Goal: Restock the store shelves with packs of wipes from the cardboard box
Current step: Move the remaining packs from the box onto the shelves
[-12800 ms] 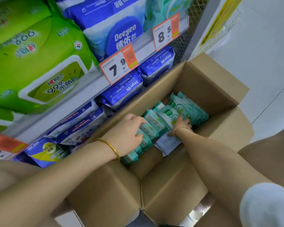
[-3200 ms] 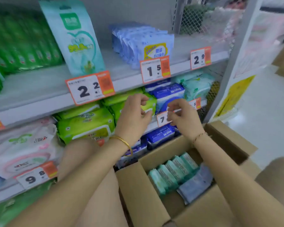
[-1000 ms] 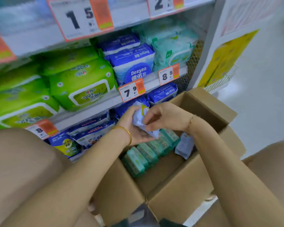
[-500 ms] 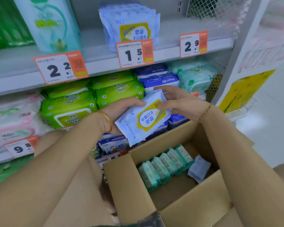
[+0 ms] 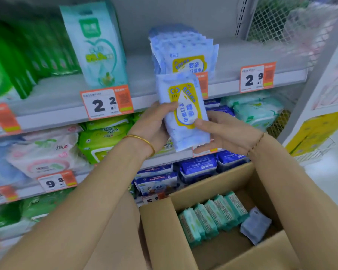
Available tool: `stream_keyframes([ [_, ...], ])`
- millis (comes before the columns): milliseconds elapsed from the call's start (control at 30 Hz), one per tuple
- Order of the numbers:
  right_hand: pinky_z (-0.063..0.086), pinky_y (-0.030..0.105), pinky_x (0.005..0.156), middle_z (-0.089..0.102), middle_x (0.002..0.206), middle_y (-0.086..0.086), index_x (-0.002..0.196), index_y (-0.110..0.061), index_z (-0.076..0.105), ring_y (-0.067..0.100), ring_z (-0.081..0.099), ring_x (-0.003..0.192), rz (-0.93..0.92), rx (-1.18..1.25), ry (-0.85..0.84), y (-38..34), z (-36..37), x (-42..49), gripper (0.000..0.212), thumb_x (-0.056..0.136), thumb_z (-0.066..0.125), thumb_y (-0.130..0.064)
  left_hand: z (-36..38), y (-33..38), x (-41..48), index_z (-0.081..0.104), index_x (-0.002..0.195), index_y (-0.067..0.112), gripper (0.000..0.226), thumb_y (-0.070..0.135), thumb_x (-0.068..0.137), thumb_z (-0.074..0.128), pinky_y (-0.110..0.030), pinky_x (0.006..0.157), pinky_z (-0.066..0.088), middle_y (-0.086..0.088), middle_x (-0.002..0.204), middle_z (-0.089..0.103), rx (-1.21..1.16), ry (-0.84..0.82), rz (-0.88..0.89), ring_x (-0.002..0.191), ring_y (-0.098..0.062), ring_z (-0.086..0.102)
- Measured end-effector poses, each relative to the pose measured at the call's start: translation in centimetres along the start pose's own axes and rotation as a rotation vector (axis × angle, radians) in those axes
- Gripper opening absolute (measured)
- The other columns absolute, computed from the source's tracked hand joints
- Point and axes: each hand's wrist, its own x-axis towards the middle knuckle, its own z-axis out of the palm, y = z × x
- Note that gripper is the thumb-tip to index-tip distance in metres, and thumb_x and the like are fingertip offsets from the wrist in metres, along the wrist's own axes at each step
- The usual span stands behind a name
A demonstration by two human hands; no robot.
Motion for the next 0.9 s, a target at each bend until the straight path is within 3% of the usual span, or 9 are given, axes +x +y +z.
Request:
stream_keyframes([
  [133,0.060,0.039,0.061,0.066,0.099,0.004,0.104,-0.022,0.054,0.017,0.070,0.076,-0.181,-0.059,0.185,-3.0,-0.9,0.4,0.034,0.080,0.069,-0.003,1.1,2.5,0.2,0.056,0.104,0.011,0.022,-0.002,0.087,0.051,-0.033,0.080,0.056,-0.008,0.094,0.067,0.043,0.156,0.192,0.081,-0.019,0.066],
  [233,0.060,0.031,0.056,0.060,0.091,0.003,0.093,-0.028,0.051,0.008,0.065,0.068,-0.277,-0.324,0.330,-6.5,-3.3,0.7,0.039,0.077,0.071,0.001,1.6,5.0,0.3,0.045,0.107,0.019,0.032,-0.002,0.086,0.057,-0.032,0.074,0.056,-0.006,0.086,0.062,0.097,0.273,0.349,0.073,-0.016,0.064],
  [367,0.058,0.025,0.055,0.057,0.090,0.006,0.092,-0.028,0.055,0.006,0.059,0.066,-0.367,-0.424,0.504,-9.8,-5.2,2.0,0.040,0.069,0.080,-0.007,2.1,6.7,1.7,0.052,0.096,0.018,0.033,0.026,0.068,0.069,-0.041,0.081,0.053,-0.005,0.092,0.063,0.575,0.364,0.412,0.087,-0.023,0.061],
  [433,0.054,0.025,0.056,0.062,0.089,0.014,0.095,-0.013,0.058,0.007,0.057,0.067,-0.394,-0.419,0.581,-10.7,-5.8,3.1,0.033,0.071,0.080,-0.010,2.2,6.7,2.6,0.052,0.094,0.012,0.038,0.031,0.068,0.073,-0.031,0.071,0.050,-0.008,0.094,0.060,0.745,0.439,0.416,0.085,-0.021,0.057],
  [533,0.052,0.040,0.073,0.060,0.107,0.034,0.104,0.011,0.056,0.019,0.051,0.082,-0.350,-0.453,0.631,-10.8,-6.4,5.0,0.046,0.072,0.080,-0.011,2.2,6.5,4.0,0.046,0.096,0.011,0.028,0.018,0.082,0.069,-0.020,0.060,0.040,-0.005,0.091,0.054,0.863,0.502,0.471,0.083,-0.017,0.049],
  [600,0.052,0.042,0.078,0.060,0.104,0.033,0.101,0.010,0.056,0.019,0.050,0.084,-0.311,-0.471,0.629,-10.5,-6.7,6.0,0.041,0.074,0.078,-0.012,2.0,6.5,4.7,0.045,0.095,0.012,0.027,0.018,0.082,0.068,-0.020,0.059,0.039,-0.002,0.088,0.052,0.923,0.542,0.464,0.082,-0.017,0.047],
  [700,0.051,0.044,0.085,0.060,0.099,0.022,0.106,0.010,0.055,0.019,0.052,0.087,-0.288,-0.482,0.629,-10.5,-7.1,7.1,0.043,0.077,0.076,-0.013,1.5,6.9,5.7,0.049,0.097,0.011,0.029,0.020,0.079,0.071,-0.033,0.077,0.045,-0.008,0.096,0.054,0.990,0.555,0.447,0.084,-0.019,0.049],
  [767,0.052,0.042,0.084,0.057,0.099,0.016,0.102,-0.003,0.053,0.020,0.054,0.090,-0.290,-0.479,0.624,-10.5,-7.4,7.8,0.034,0.078,0.074,-0.013,1.4,7.3,6.4,0.051,0.099,0.009,0.032,0.022,0.078,0.071,-0.036,0.079,0.044,-0.009,0.096,0.052,1.039,0.572,0.448,0.085,-0.019,0.048],
  [900,0.046,0.026,0.064,0.050,0.089,0.006,0.089,-0.015,0.044,0.018,0.048,0.088,-0.294,-0.494,0.647,-10.4,-7.6,9.2,0.029,0.081,0.072,-0.015,1.2,7.7,7.5,0.042,0.094,0.011,0.035,0.022,0.079,0.071,-0.035,0.080,0.044,-0.008,0.095,0.049,1.056,0.609,0.436,0.085,-0.019,0.046],
])
